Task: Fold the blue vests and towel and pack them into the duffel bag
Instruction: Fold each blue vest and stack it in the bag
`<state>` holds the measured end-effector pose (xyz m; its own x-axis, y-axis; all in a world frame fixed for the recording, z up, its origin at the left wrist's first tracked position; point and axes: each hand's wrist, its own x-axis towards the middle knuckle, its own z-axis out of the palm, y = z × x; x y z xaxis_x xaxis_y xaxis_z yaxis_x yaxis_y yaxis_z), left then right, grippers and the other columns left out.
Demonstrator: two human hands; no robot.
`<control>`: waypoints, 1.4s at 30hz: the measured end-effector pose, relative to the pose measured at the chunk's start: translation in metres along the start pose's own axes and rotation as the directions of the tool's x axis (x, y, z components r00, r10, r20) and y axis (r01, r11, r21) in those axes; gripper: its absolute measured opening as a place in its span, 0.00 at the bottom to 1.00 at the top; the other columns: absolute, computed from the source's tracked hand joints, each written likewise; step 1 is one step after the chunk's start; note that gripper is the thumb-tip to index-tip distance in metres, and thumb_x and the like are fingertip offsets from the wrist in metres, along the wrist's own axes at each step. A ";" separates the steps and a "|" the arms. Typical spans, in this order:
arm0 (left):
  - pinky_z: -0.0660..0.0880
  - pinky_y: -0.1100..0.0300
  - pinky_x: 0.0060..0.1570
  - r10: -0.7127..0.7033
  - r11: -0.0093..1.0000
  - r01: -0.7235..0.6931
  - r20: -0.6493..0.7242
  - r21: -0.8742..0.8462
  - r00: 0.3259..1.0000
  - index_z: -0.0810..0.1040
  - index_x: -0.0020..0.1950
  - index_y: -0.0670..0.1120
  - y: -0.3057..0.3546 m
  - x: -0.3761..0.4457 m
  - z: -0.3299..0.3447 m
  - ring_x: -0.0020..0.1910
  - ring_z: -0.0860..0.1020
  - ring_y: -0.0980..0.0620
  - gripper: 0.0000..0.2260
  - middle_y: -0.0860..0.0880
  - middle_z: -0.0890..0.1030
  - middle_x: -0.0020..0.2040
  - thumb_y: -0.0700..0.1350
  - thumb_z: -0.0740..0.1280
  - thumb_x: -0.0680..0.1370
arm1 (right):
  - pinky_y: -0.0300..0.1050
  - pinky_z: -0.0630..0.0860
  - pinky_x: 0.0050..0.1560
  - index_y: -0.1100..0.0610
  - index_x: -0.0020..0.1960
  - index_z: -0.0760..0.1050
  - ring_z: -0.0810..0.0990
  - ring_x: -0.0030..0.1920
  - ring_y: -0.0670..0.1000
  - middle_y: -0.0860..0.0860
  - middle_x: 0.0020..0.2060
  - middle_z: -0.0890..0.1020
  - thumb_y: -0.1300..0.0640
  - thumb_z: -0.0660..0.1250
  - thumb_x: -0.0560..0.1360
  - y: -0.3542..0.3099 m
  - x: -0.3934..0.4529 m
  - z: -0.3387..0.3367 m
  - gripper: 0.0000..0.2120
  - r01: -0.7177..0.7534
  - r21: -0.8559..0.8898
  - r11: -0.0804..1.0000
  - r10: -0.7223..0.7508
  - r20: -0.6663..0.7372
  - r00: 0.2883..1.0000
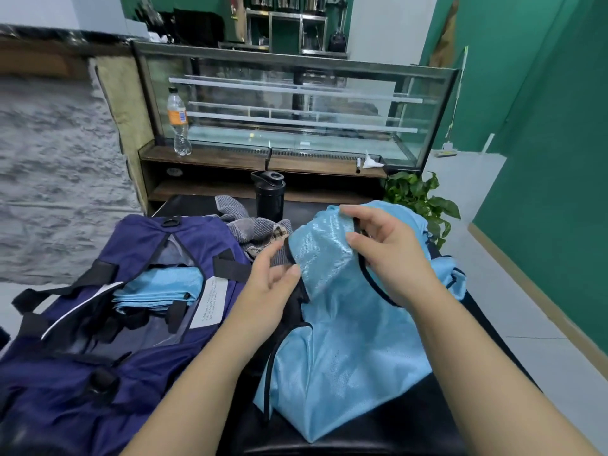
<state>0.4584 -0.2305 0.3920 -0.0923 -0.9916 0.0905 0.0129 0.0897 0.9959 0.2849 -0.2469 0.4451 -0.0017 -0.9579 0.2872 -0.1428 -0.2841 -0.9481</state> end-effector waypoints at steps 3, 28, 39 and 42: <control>0.76 0.56 0.58 0.040 0.967 -0.033 0.024 -0.251 0.999 0.66 0.68 0.62 0.023 -0.009 0.007 0.58 0.79 0.56 0.19 0.55 0.78 0.60 0.46 0.63 0.78 | 0.29 0.70 0.59 0.41 0.57 0.75 0.73 0.58 0.29 0.34 0.56 0.77 0.72 0.63 0.75 -0.016 -0.017 0.001 0.25 0.035 -0.006 0.999 -0.034 0.096 0.995; 0.67 0.57 0.40 0.267 0.961 -0.256 -0.116 0.102 0.957 0.69 0.42 0.47 0.049 -0.074 -0.014 0.36 0.68 0.55 0.08 0.49 0.71 0.36 0.45 0.68 0.77 | 0.37 0.67 0.41 0.46 0.44 0.71 0.70 0.35 0.42 0.46 0.34 0.72 0.54 0.61 0.80 -0.035 -0.087 0.027 0.06 0.059 -0.268 0.961 -0.072 -0.037 0.997; 0.76 0.64 0.38 0.190 0.963 -0.191 -0.020 -0.190 0.982 0.81 0.37 0.52 0.039 -0.076 -0.005 0.39 0.79 0.55 0.05 0.50 0.82 0.39 0.45 0.76 0.68 | 0.31 0.70 0.35 0.55 0.45 0.76 0.73 0.31 0.38 0.40 0.28 0.76 0.61 0.71 0.73 -0.020 -0.097 0.033 0.05 0.041 -0.013 0.999 -0.040 0.095 0.995; 0.73 0.59 0.40 0.209 0.959 -0.210 -0.028 -0.188 0.978 0.78 0.37 0.55 0.034 -0.073 0.002 0.39 0.76 0.52 0.06 0.49 0.79 0.39 0.50 0.74 0.71 | 0.37 0.75 0.42 0.56 0.45 0.78 0.78 0.37 0.42 0.43 0.35 0.82 0.64 0.71 0.73 -0.013 -0.097 0.033 0.04 0.007 0.032 0.999 -0.011 0.114 0.993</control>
<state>0.4639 -0.1544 0.4196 -0.0601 -0.9532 0.2964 0.2193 0.2771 0.9355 0.3194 -0.1516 0.4255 0.1131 -0.9534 0.2798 -0.1109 -0.2919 -0.9500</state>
